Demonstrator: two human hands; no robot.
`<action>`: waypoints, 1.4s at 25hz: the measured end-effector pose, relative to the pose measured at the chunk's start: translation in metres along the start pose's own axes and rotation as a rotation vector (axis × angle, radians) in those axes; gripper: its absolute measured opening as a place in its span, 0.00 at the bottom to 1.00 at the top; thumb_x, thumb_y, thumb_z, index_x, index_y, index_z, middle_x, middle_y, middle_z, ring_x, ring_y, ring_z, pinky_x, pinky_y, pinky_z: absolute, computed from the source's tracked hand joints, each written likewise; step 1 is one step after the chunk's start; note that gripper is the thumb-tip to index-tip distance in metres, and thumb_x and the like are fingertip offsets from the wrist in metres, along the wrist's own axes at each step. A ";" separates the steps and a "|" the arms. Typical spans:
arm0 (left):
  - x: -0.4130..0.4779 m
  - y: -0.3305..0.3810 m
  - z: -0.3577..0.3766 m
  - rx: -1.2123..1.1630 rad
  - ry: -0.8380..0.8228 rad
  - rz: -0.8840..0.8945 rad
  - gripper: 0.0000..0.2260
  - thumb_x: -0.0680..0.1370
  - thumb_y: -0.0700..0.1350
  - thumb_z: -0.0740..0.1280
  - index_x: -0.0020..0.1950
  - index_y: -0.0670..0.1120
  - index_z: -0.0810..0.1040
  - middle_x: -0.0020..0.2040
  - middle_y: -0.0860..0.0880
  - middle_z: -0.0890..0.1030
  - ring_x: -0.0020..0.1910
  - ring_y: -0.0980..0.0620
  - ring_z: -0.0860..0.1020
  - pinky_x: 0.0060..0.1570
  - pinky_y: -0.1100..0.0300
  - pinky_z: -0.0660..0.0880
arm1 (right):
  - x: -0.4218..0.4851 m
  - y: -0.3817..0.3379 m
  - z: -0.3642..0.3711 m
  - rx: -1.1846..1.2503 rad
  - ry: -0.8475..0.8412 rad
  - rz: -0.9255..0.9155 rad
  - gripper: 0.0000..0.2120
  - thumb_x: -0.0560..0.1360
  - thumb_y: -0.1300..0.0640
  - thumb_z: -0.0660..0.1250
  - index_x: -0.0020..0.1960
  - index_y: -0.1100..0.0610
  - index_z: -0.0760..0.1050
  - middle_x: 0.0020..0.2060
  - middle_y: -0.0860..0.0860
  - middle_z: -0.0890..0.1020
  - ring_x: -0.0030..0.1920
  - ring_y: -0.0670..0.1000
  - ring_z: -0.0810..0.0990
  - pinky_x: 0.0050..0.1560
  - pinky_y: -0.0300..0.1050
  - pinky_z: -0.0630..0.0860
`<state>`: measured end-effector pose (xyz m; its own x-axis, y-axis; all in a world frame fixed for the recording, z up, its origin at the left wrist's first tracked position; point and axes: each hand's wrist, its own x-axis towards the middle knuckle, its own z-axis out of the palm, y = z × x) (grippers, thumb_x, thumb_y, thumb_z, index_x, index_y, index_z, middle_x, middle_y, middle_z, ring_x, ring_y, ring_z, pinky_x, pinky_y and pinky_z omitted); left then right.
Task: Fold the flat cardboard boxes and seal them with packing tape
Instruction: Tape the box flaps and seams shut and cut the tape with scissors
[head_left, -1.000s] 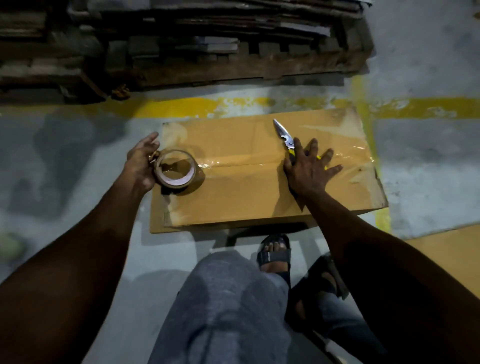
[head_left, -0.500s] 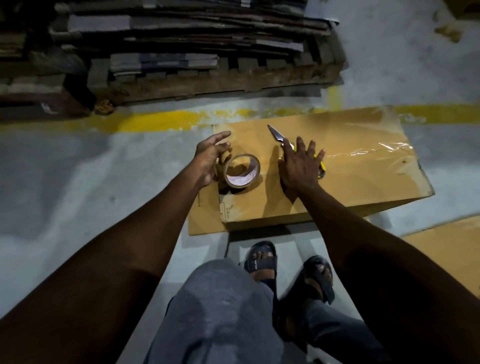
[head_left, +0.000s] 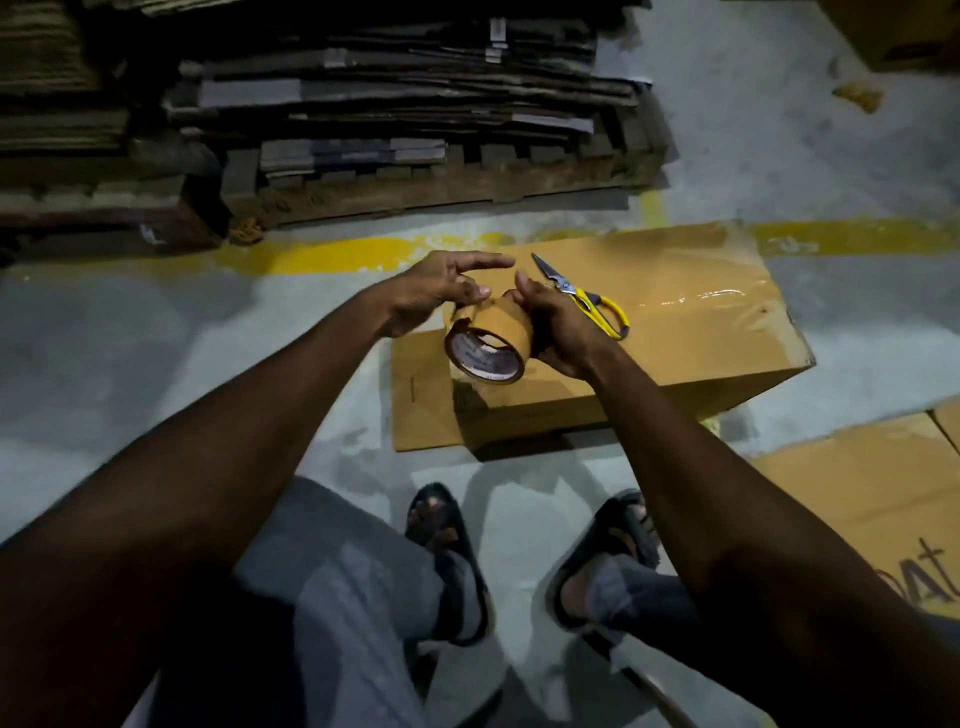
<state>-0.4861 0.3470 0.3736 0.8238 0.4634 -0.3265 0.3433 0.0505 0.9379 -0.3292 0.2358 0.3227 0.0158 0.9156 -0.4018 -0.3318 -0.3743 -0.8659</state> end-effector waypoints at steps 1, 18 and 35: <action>0.000 0.000 -0.012 0.074 -0.029 -0.028 0.21 0.78 0.35 0.66 0.70 0.46 0.72 0.42 0.59 0.82 0.41 0.59 0.76 0.45 0.67 0.71 | 0.000 0.000 -0.001 -0.148 -0.050 0.002 0.14 0.77 0.46 0.65 0.47 0.58 0.76 0.42 0.55 0.80 0.45 0.54 0.77 0.47 0.47 0.74; 0.095 -0.055 -0.140 0.406 0.142 -0.239 0.02 0.77 0.39 0.69 0.45 0.46 0.78 0.44 0.44 0.80 0.44 0.48 0.79 0.45 0.51 0.78 | 0.126 0.009 -0.003 -0.836 0.250 -0.249 0.17 0.75 0.49 0.72 0.31 0.49 0.70 0.25 0.44 0.70 0.29 0.45 0.68 0.32 0.45 0.61; 0.222 -0.105 -0.154 1.075 0.135 -0.087 0.06 0.77 0.35 0.65 0.49 0.40 0.81 0.45 0.43 0.79 0.49 0.40 0.79 0.45 0.55 0.71 | 0.159 0.061 0.021 -0.158 0.332 -0.154 0.03 0.74 0.58 0.69 0.41 0.54 0.78 0.37 0.52 0.83 0.40 0.53 0.81 0.41 0.52 0.81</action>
<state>-0.4083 0.5806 0.2207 0.7439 0.5925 -0.3091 0.6674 -0.6826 0.2976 -0.3666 0.3614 0.2119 0.3664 0.8751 -0.3160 -0.1528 -0.2784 -0.9482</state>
